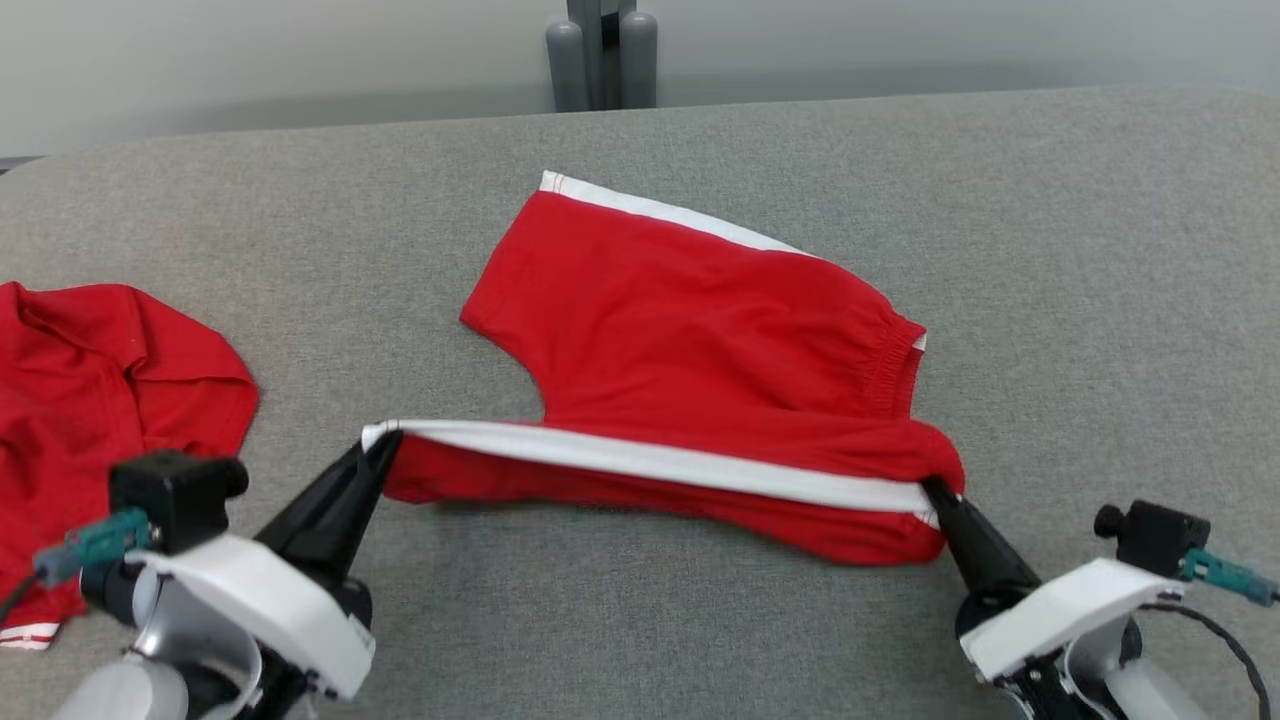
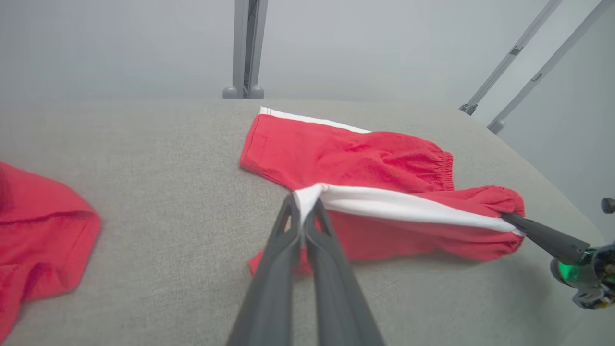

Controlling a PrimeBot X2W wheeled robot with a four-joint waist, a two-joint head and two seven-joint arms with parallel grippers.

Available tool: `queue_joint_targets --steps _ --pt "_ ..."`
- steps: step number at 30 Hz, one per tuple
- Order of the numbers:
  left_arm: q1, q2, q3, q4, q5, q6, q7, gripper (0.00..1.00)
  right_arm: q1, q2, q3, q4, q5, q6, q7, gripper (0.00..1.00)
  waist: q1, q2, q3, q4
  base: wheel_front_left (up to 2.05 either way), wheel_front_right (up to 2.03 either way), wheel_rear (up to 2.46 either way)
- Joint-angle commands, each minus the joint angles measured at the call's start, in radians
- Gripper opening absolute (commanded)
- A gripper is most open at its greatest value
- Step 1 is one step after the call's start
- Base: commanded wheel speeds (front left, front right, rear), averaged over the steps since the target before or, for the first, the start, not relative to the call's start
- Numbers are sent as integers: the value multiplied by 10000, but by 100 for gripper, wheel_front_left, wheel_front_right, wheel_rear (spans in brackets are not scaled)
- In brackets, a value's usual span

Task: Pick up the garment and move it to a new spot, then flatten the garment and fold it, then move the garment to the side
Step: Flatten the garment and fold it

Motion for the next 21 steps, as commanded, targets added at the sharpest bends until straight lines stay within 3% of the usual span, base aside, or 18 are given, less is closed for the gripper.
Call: queue_joint_targets --steps 1,10,17,21 --pt "-642 -51 -15 252 60 -138 99 0 -288 191 -320 53 -151 -24 37 0 0 -1 109 -85 0 0 0" --pt "-4044 -944 -482 3055 129 -1133 427 0 -2317 1775 -1227 1136 -1367 -15 241 0 0 -1 728 -683 0 0 0" --pt "-6236 -1629 -662 5853 193 -1939 171 0 -3696 2054 -917 2169 -1105 -15 -89 0 0 -1 1403 -1136 0 0 0" --pt "-7232 -1877 -751 7354 343 -2261 -153 0 -4266 2052 -210 2500 -288 -15 -570 0 0 -1 1737 -1382 0 0 0"
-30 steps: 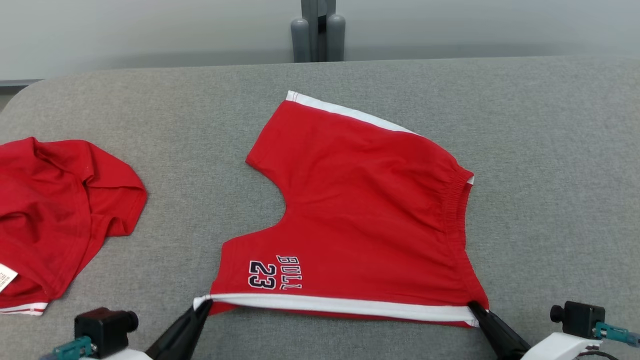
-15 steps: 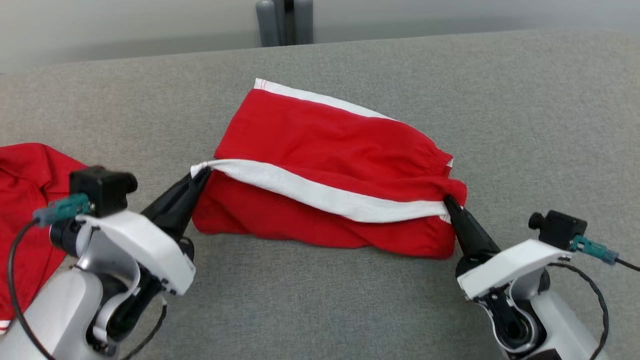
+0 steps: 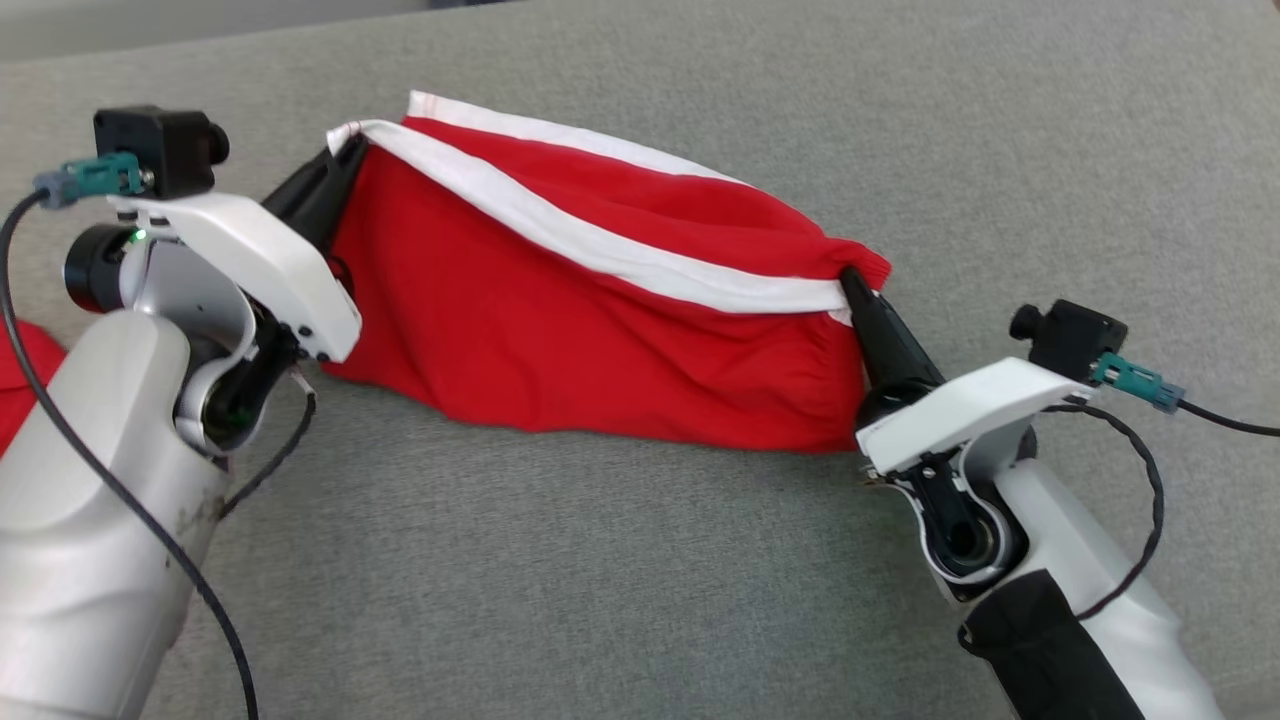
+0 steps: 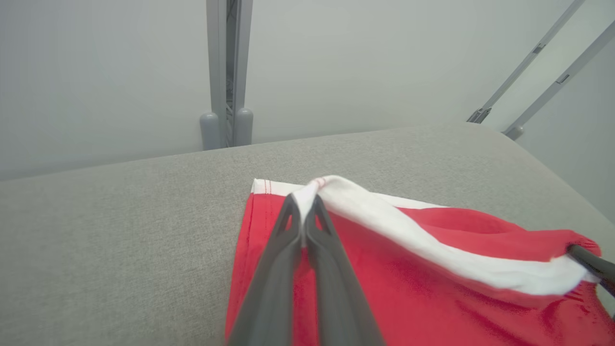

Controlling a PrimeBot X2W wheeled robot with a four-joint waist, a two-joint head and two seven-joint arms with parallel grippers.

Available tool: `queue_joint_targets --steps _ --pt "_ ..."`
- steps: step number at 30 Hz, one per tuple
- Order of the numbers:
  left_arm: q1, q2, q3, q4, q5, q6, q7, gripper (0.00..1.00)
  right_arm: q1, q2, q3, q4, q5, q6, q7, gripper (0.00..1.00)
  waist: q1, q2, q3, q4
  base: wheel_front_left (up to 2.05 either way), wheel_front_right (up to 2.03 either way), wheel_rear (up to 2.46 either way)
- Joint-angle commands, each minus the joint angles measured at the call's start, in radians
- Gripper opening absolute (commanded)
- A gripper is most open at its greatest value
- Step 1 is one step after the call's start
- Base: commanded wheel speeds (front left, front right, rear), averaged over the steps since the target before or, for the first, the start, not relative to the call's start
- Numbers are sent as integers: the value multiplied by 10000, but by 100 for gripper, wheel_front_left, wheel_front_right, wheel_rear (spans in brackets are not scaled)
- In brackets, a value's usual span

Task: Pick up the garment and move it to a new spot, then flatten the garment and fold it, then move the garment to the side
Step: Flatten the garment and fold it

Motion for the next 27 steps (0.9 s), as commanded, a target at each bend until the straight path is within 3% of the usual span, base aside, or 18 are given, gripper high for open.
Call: queue_joint_targets --steps 1,13,18,19,20,21,22,27 --pt "-432 -32 -26 530 110 -139 -111 0 -280 -49 299 138 268 -3 -236 0 0 0 285 -262 0 0 0" --pt "-2726 -516 -197 3862 185 -509 -649 0 -1642 -32 2276 872 2224 -2 -1078 0 0 0 1234 -1045 0 0 0" --pt "-3290 -697 -367 4797 222 -587 -819 0 -2003 -36 2646 1104 2483 -2 -1143 0 0 0 1433 -1147 0 0 0" --pt "-3372 -741 -361 4969 143 -597 -858 0 -2049 -39 2664 1138 2496 -2 -1148 13 0 0 1451 -1158 0 0 0" --pt "-3450 -768 -366 5122 96 -611 -907 0 -2079 -46 2609 1157 2467 -2 -1152 37 0 0 1458 -1165 0 0 0" --pt "-3516 -794 -380 5243 77 -630 -972 31 -2066 -55 2591 1255 2365 -3 -1154 98 0 0 1455 -1161 0 0 0" --pt "-3546 -832 -370 5354 5 -641 -1055 100 -2059 -67 2545 1362 2226 -3 -1156 100 0 0 1446 -1152 0 0 0" --pt "-3423 -927 -550 5618 47 -668 -1643 100 -1646 -104 2232 1413 1536 -6 -1161 100 0 0 1281 -1013 0 0 0"
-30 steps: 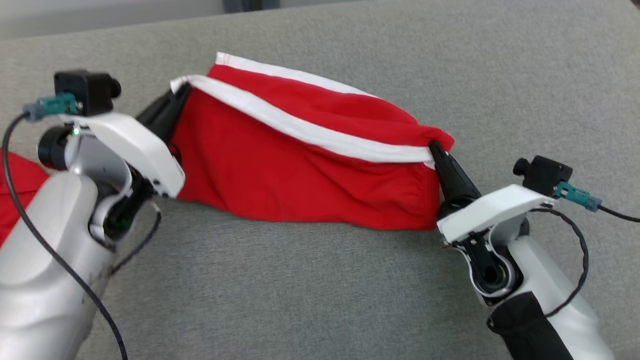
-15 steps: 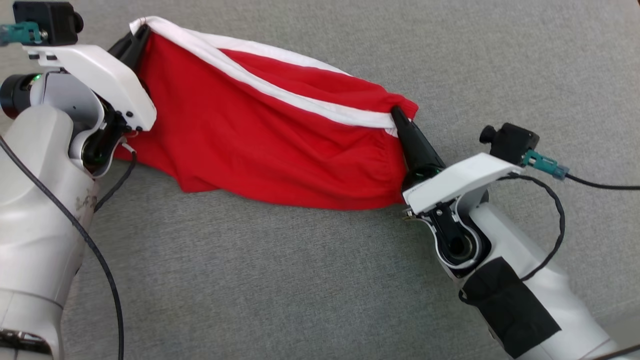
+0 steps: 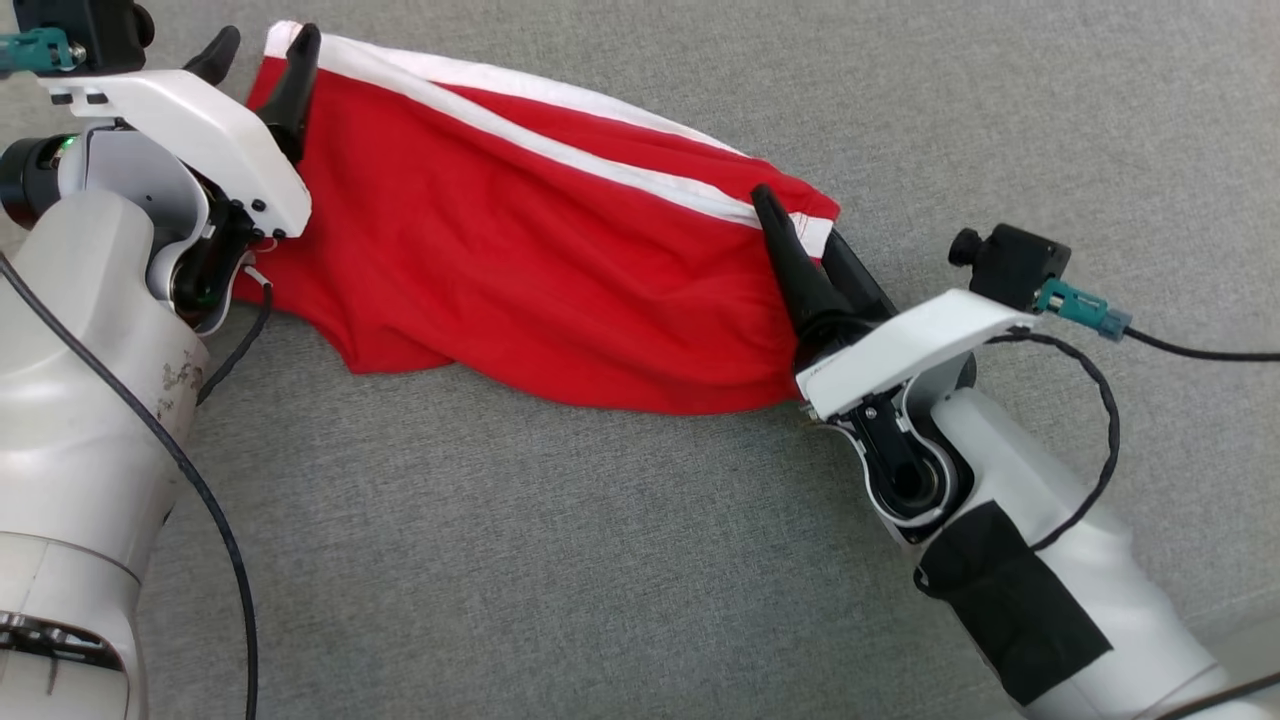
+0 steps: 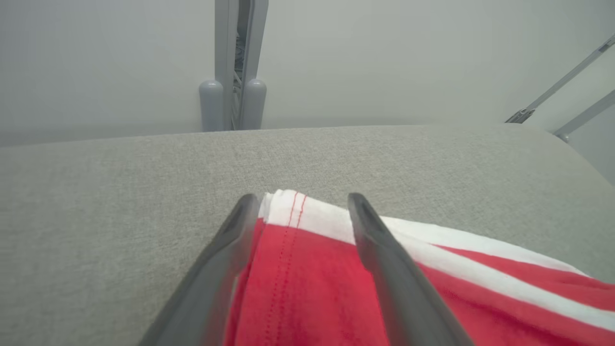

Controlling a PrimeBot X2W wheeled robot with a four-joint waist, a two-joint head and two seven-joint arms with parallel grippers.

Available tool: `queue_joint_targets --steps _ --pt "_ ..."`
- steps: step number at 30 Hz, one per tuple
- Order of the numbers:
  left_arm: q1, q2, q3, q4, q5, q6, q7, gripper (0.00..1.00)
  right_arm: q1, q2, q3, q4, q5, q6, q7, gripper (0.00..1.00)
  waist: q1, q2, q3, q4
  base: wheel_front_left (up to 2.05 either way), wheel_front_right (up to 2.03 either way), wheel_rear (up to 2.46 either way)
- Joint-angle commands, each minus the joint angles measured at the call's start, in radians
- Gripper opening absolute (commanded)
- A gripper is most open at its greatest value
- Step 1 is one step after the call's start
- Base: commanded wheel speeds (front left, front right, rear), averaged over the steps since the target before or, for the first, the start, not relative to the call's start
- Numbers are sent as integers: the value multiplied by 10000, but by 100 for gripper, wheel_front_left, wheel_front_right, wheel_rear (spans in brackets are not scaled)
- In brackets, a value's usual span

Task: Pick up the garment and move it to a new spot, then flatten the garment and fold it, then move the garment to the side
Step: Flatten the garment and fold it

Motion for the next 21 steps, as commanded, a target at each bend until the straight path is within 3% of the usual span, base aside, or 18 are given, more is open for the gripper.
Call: queue_joint_targets --steps 1,7,11,21 --pt "68 67 -9 -19 57 -41 -261 100 466 -188 -94 271 -154 -13 -15 100 0 0 -97 69 0 0 0" --pt "804 245 29 -365 325 225 -1944 100 1335 -228 -1222 257 -2259 -30 -15 100 0 0 -517 286 0 0 0" --pt "1677 457 57 -1025 479 500 -2440 100 2097 -270 -2127 -211 -3445 -27 -17 100 0 0 -867 514 0 0 0" --pt "4906 1214 899 -5138 865 2233 -2718 100 3963 -176 -4920 -3030 -6979 -7 -18 100 0 0 -1652 1008 0 0 0"
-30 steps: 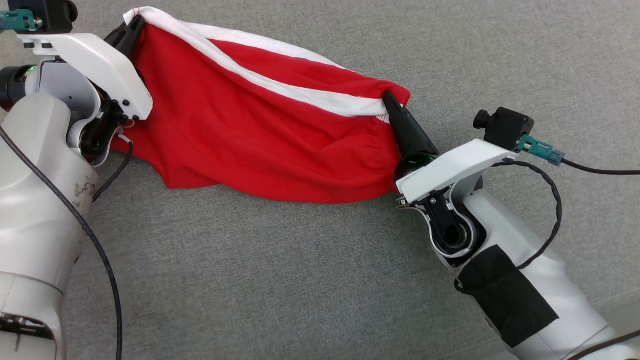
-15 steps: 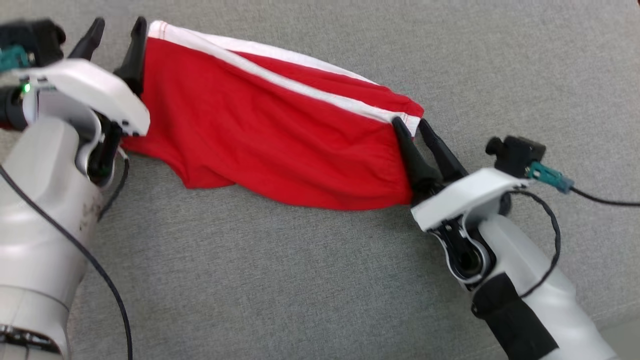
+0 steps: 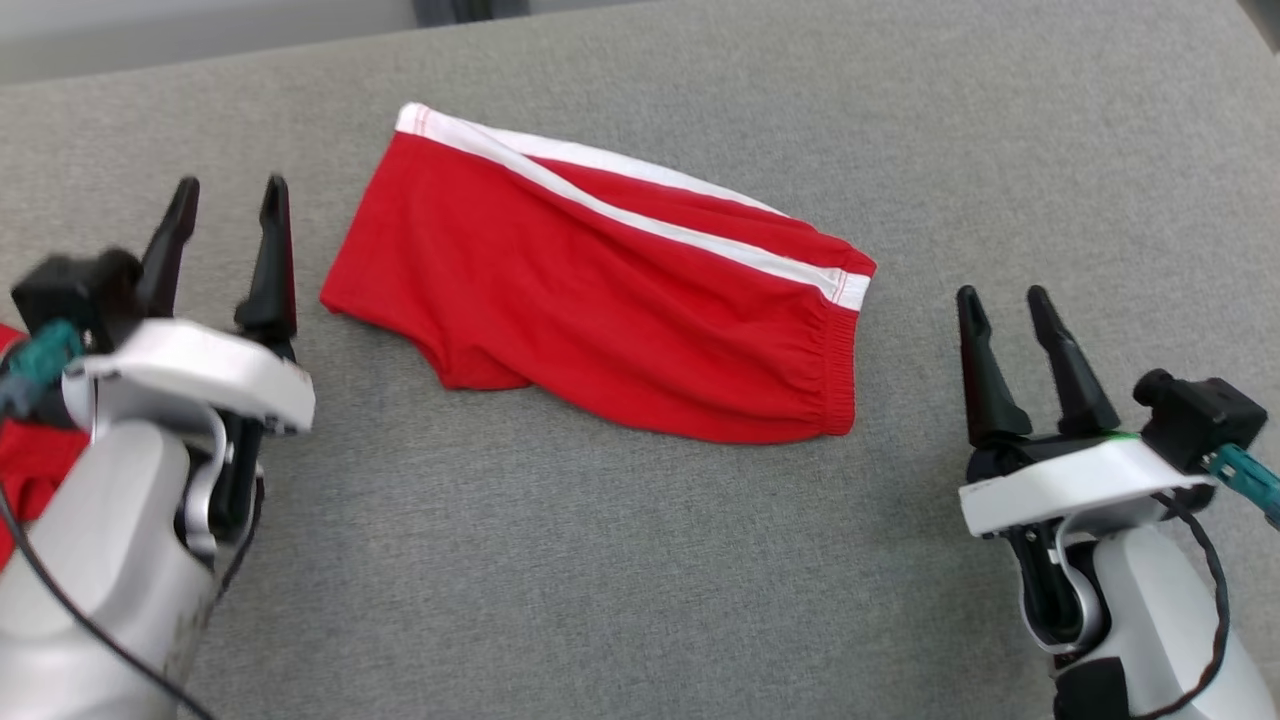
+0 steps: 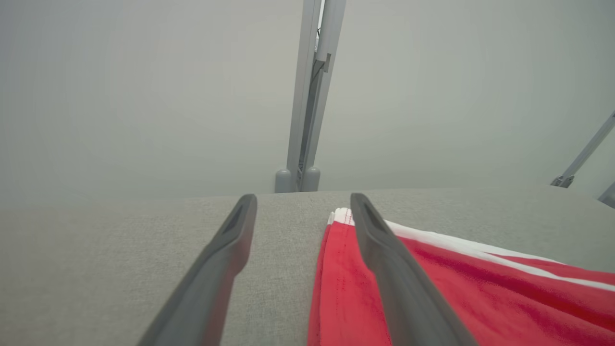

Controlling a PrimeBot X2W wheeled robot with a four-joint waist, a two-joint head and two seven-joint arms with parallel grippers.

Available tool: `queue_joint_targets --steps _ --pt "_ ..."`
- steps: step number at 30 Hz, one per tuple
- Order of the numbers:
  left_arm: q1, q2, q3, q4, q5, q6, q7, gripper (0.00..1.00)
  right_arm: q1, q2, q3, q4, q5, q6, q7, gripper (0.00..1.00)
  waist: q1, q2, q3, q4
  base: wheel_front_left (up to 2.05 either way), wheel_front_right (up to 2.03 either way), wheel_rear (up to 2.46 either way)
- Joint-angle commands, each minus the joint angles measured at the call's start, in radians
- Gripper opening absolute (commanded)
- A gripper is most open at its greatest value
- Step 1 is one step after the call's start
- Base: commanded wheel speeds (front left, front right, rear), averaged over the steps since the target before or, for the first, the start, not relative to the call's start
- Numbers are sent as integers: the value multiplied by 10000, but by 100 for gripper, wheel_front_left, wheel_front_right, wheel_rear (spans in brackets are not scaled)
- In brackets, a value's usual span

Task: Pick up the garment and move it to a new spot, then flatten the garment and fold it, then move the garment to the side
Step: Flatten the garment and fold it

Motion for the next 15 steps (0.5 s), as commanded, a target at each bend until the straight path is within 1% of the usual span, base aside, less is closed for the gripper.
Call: queue_joint_targets --steps 1,2,6,10,15 --pt "777 183 153 -893 177 433 -63 100 344 -1 -332 -451 -598 -3 11 100 0 0 -277 206 0 0 0" --pt "777 183 153 -893 177 433 -63 100 344 -1 -332 -451 -598 -3 11 100 0 0 -277 206 0 0 0" --pt "2103 474 212 -2506 509 1238 -58 100 812 25 -662 -1179 -1613 -3 263 100 0 0 -540 321 0 0 0" --pt "3239 734 102 -3697 756 1941 99 100 1385 28 -777 -1698 -2063 -3 499 100 0 0 -822 421 0 0 0" --pt "4366 913 -44 -4742 940 2662 405 100 2184 33 -948 -2218 -2327 -3 777 100 0 0 -1273 459 0 0 0"
